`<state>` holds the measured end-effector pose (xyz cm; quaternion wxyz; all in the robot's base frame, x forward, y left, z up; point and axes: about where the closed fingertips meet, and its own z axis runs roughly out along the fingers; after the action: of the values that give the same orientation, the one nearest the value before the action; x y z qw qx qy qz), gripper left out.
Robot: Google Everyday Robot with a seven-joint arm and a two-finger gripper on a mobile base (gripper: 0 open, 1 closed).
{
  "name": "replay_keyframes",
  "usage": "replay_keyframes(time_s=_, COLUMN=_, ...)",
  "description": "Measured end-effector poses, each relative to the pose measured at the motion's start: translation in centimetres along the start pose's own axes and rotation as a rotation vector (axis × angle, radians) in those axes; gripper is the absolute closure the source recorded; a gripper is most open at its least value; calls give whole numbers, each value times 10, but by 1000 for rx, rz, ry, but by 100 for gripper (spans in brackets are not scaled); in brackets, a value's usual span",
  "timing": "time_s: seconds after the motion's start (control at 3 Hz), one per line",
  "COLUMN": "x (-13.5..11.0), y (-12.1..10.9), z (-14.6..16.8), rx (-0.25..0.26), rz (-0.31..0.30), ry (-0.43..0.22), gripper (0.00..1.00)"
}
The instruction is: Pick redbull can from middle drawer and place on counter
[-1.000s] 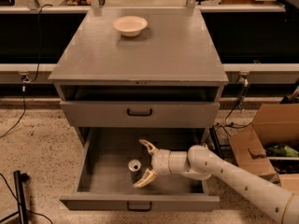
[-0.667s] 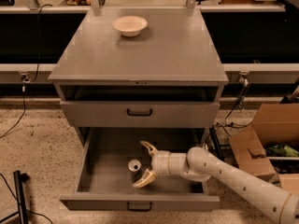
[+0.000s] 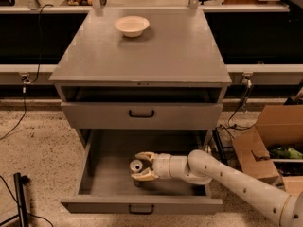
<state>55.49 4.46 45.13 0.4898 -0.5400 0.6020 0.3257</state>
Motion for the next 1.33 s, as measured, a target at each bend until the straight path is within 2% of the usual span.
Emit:
replay_keyframes(time_s=0.33, x=2, y=1, z=1, rx=-5, rz=3, ry=-12, gripper=64)
replay_keyframes(time_s=0.67, x=-5, y=0, z=-2, rx=-7, rz=-26, ry=-80, gripper=87)
replay_keyframes(time_s=1.0, x=-28, y=-3, z=-25, rx=-25, rz=-50, ry=-180, gripper=100)
replay_keyframes(time_s=1.33, x=-63, y=2, z=-69, rx=-52, rz=-114, ry=-237, gripper=100)
